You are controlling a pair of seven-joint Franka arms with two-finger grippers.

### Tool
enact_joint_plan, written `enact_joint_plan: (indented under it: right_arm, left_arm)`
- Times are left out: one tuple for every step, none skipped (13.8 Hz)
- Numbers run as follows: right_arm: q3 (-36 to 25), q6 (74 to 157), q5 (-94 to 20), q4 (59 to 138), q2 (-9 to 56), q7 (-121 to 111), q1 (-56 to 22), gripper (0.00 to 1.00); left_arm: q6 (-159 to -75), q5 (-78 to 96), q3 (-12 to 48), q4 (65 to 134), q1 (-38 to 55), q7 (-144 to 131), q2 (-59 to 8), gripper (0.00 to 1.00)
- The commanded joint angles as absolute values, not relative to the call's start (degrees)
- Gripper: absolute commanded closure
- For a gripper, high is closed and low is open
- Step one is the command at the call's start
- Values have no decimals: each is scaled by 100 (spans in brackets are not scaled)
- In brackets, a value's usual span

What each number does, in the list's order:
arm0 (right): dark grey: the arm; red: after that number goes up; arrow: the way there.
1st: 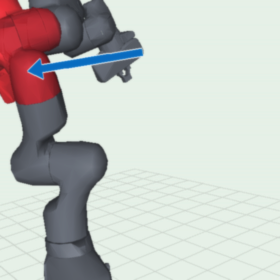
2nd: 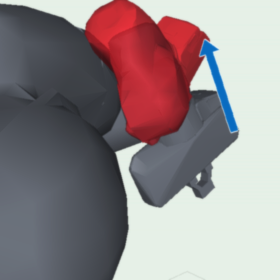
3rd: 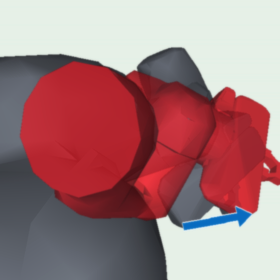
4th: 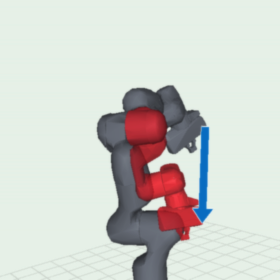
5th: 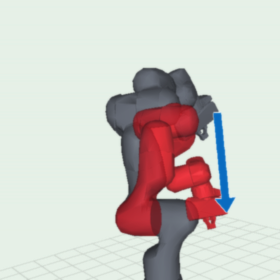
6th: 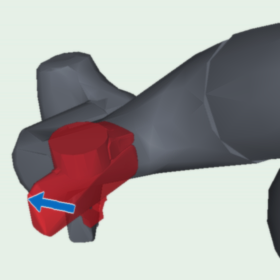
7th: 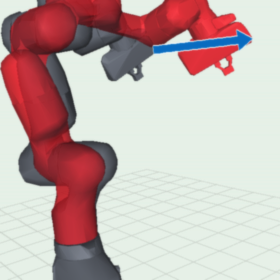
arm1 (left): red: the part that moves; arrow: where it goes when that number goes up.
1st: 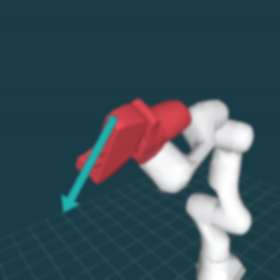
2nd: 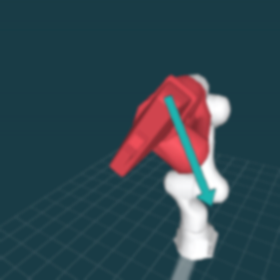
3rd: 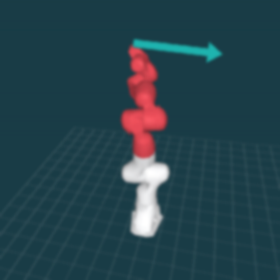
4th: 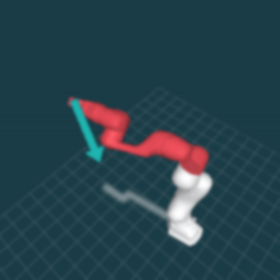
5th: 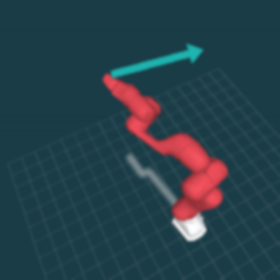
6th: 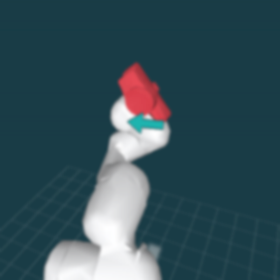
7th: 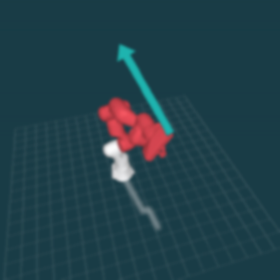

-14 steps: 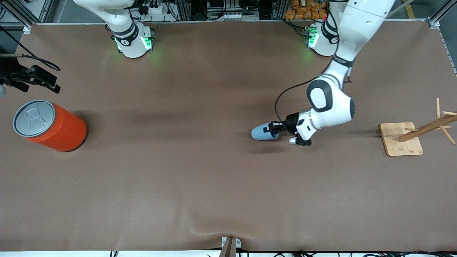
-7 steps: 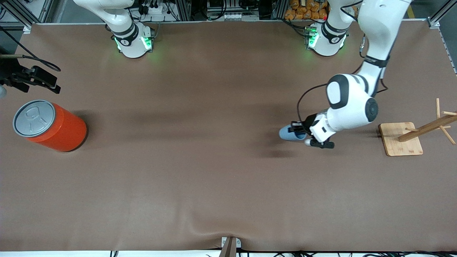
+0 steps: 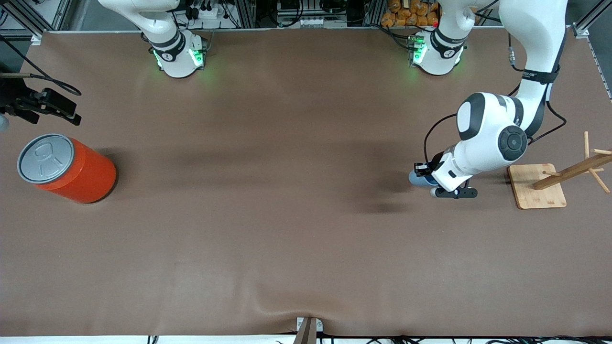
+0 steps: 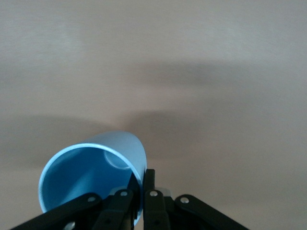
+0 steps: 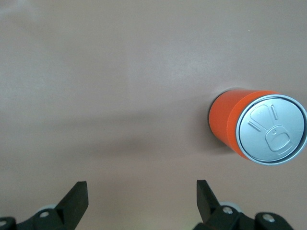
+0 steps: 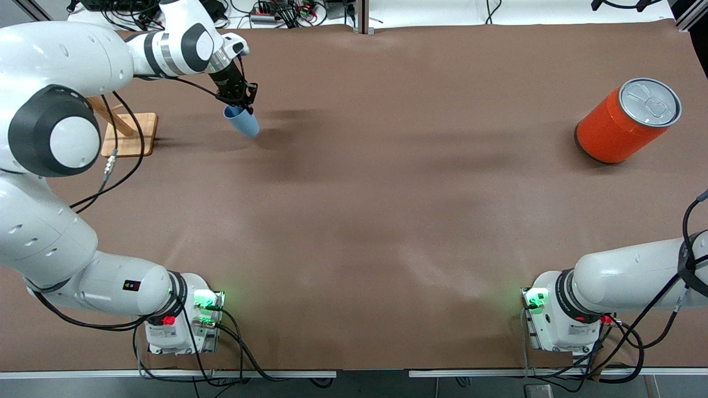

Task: Flip cup
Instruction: 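Carry the cup with the left gripper toward the wooden stand, turning it upright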

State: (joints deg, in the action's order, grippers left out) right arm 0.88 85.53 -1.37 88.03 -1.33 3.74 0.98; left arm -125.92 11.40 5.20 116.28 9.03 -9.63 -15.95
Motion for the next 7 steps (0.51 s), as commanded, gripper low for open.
enact_joint_plan:
  right_arm:
    - [114,8455,-132,8657,-70,316,149,0]
    - [114,8455,-123,8657,-70,316,149,0]
    - [114,8455,-123,8657,-70,316,149,0]
    - [114,8455,-123,8657,-70,316,149,0]
    - [114,8446,-123,8657,-70,316,149,0]
    - [114,8455,-123,8657,-70,316,149,0]
    - [114,8455,-123,8657,-70,316,149,0]
  left_arm:
    - [-12498,424,571,11698,914,-1816,-1450,100]
    - [-12498,378,589,11724,940,-2019,-1450,100]
    - [-12498,378,589,11742,932,-2039,-1441,100]
    - [-12498,378,589,11786,914,-2039,-1433,100]
    - [-12498,369,580,11804,914,-2056,-1433,100]
    - [-12489,326,571,11830,897,-2057,-1433,100]
    - [-12411,212,571,11839,896,-2144,-1433,100]
